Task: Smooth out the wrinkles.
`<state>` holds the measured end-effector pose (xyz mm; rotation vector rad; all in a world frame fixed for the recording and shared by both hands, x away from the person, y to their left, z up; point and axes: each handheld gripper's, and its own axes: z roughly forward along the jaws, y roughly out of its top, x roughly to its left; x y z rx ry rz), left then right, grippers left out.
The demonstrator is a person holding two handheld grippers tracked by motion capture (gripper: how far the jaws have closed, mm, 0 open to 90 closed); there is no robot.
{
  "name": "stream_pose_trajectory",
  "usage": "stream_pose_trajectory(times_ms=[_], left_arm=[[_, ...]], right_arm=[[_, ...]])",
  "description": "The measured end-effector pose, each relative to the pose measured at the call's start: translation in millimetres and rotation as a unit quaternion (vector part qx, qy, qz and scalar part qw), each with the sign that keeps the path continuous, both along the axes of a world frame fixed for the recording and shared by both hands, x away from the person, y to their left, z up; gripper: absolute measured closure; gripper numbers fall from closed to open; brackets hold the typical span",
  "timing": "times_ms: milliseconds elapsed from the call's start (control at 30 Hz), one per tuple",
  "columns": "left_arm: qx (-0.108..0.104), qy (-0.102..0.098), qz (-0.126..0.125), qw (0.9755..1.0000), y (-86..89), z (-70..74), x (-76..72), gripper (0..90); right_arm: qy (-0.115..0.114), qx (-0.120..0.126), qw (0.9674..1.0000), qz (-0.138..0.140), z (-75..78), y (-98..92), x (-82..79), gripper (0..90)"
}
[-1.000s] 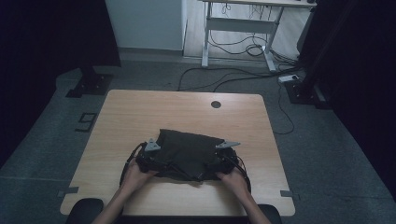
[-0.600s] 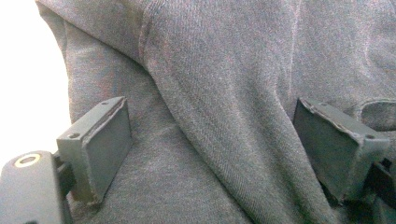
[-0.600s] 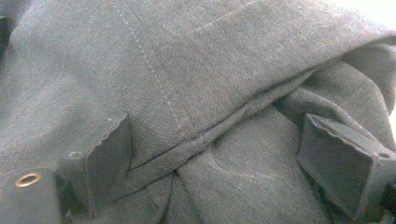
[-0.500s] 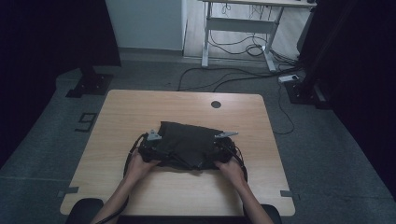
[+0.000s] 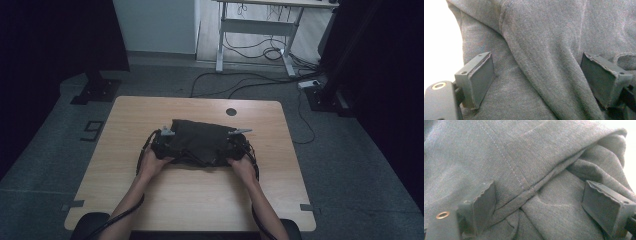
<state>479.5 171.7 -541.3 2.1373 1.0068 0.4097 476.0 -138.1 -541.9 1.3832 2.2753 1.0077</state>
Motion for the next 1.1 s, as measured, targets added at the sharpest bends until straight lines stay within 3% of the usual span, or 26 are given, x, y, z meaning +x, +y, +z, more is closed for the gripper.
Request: stream_pose_trajectory(times_ms=[67, 333, 500, 867, 1100], left_arm=[[0.002, -0.001, -0.005, 1.0000, -0.2, 0.9, 1.7, 14.2], [-0.023, 0.008, -0.014, 0.9996, 8.5, 9.3, -2.9, 14.7], [-0.025, -0.002, -0.020, 0.9995, 13.2, 22.9, -10.9, 14.5], [-0.050, -0.012, -0.027, 0.9983, 26.9, 56.8, -30.7, 12.9], [-0.009, -0.035, -0.038, 0.9986, 28.8, 72.7, -49.3, 4.6]], right_arm=[[0.001, -0.001, 1.0000, -0.004, 0.7, 0.9, 1.9, 12.9], [-0.004, -0.004, 0.9999, 0.011, 9.6, 1.0, -2.6, 15.0], [-0.005, 0.005, 0.9997, 0.024, 18.6, 2.2, -6.9, 14.3], [-0.027, 0.016, 0.9975, 0.063, 43.7, 10.1, -22.4, 10.6], [-0.048, 0.007, 0.9954, 0.083, 62.3, 9.3, -37.1, 2.6]])
